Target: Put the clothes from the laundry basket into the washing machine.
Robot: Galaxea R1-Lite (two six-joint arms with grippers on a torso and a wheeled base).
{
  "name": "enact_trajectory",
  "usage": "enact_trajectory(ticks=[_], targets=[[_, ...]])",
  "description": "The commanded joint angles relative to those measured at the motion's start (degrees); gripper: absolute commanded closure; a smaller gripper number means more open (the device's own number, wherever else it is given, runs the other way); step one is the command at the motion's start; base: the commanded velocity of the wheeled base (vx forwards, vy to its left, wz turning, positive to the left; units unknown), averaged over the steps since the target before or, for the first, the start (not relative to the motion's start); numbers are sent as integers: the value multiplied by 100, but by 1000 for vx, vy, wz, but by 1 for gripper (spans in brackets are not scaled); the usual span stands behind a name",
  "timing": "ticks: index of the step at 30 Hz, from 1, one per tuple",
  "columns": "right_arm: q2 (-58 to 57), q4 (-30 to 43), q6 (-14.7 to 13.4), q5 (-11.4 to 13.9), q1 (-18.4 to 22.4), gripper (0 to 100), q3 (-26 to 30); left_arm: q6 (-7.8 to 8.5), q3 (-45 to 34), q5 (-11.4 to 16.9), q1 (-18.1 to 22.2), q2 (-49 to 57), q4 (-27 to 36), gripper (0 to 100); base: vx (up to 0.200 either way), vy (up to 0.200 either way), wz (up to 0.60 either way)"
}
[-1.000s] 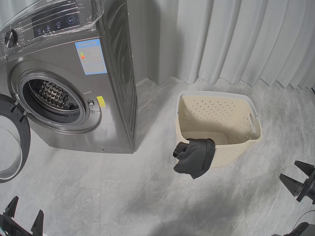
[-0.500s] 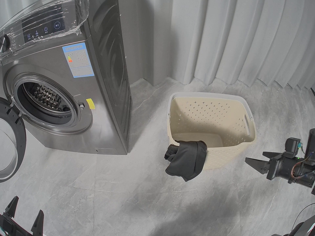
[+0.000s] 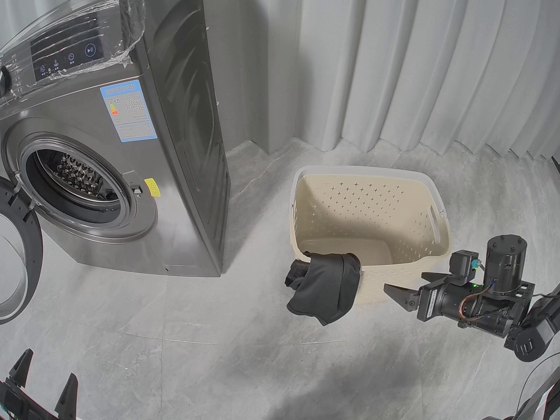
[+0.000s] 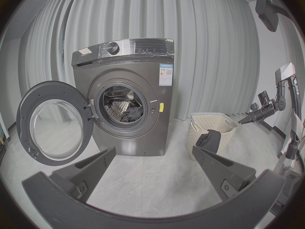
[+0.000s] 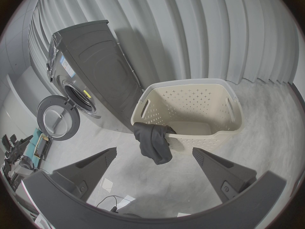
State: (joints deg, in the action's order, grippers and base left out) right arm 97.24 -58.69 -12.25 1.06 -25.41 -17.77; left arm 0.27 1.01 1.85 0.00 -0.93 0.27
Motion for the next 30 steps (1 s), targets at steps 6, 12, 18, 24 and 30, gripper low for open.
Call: enact_trajectory(ticks=[6, 12, 18, 24, 30], targets=[[972, -319, -14, -27, -237, 0, -332, 0, -92, -1, 0, 57, 0, 0, 0, 0, 0], [1570, -679, -5, -124, -360, 0, -578, 0, -92, -1, 0, 57, 0, 0, 0, 0, 0], [2035, -1154, 3, -132, -448, 0, -675, 0, -101, -1, 0, 57, 0, 0, 0, 0, 0], [2132, -1180, -5, -132, -448, 0, -666, 0, -92, -1, 0, 57, 0, 0, 0, 0, 0], [2255, -1180, -5, -132, -500, 0, -675, 0, -92, -1, 0, 57, 0, 0, 0, 0, 0]])
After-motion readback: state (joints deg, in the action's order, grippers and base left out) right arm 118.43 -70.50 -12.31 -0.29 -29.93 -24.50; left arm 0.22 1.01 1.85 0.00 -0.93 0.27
